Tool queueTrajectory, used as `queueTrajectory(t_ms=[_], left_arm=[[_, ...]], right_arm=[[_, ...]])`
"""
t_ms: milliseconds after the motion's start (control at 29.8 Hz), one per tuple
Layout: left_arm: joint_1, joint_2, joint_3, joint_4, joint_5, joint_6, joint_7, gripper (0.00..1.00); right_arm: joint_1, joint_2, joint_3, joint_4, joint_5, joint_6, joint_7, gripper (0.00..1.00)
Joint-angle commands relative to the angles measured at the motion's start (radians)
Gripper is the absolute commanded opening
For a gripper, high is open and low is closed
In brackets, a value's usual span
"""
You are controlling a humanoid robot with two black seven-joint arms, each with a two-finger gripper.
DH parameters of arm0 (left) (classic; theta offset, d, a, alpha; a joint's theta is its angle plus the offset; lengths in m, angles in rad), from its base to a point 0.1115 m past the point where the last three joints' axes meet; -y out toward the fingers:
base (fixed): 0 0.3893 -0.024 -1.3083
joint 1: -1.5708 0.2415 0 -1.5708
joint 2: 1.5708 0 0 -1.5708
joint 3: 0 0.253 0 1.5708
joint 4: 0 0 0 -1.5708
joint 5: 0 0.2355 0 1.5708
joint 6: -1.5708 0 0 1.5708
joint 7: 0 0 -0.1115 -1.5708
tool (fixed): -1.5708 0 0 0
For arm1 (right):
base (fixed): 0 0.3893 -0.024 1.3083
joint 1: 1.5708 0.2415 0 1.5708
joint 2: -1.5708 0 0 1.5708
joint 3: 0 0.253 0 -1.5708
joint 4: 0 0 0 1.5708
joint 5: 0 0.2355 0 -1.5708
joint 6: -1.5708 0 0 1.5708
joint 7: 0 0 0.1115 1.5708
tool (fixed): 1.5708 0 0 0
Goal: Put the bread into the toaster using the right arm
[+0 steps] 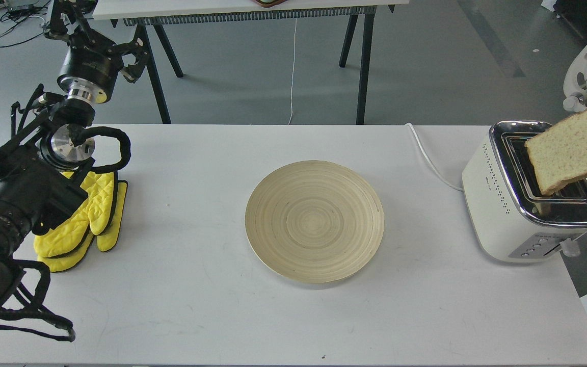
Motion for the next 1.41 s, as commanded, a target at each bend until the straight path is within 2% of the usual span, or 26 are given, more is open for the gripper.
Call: queueTrajectory(t_ms=[0, 101, 202, 269, 336, 403, 471, 773, 975, 1210, 1311, 1378], left_arm=[[0.000, 0.000, 0.000, 0.000, 0.000, 0.000, 0.000, 1.00], [0.000, 0.000, 0.000, 0.000, 0.000, 0.000, 0.000, 1.00], [0.000, 0.000, -0.002, 0.000, 0.000, 0.000, 0.000, 1.00], [0.000, 0.000, -0.002, 0.000, 0.000, 0.000, 0.000, 1.00], [0.000, 0.000, -0.002, 0.000, 0.000, 0.000, 0.000, 1.00], [0.000, 0.000, -0.002, 0.000, 0.000, 0.000, 0.000, 1.00], [0.000, 0.000, -0.002, 0.000, 0.000, 0.000, 0.000, 1.00], [0.000, -0.006, 0.000, 0.000, 0.000, 0.000, 0.000, 1.00], [0.000, -0.006, 0.000, 0.000, 0.000, 0.000, 0.000, 1.00], [0.000, -0.006, 0.000, 0.000, 0.000, 0.000, 0.000, 1.00], [0.000, -0.006, -0.002, 0.000, 0.000, 0.000, 0.000, 1.00], [0.000, -0.008, -0.005, 0.000, 0.000, 0.000, 0.000, 1.00]], right_arm=[[-0.002, 0.037, -0.002, -0.023, 0.000, -0.001, 0.001, 0.03], [-0.005, 0.083, -0.002, -0.022, 0.000, -0.001, 0.000, 0.10], [-0.005, 0.114, 0.001, -0.022, 0.006, -0.004, 0.001, 0.32], [-0.005, 0.129, 0.008, -0.016, 0.015, -0.015, 0.003, 0.42], [-0.004, 0.146, 0.022, -0.006, 0.017, -0.018, 0.010, 0.66], [-0.004, 0.164, 0.050, 0.001, 0.018, -0.018, 0.017, 0.84], [-0.004, 0.178, 0.096, 0.008, 0.040, -0.016, 0.030, 0.94], [0.025, 0.265, 0.241, -0.006, 0.375, 0.019, 0.029, 0.99], [0.027, 0.443, 0.439, -0.135, 0.636, 0.217, 0.032, 0.99], [0.034, 0.733, 0.702, -0.431, 0.790, 0.485, 0.009, 0.99], [0.065, 0.782, 0.743, -0.495, 0.811, 0.528, -0.002, 0.99], [0.096, 0.811, 0.746, -0.518, 0.854, 0.528, -0.034, 0.99]])
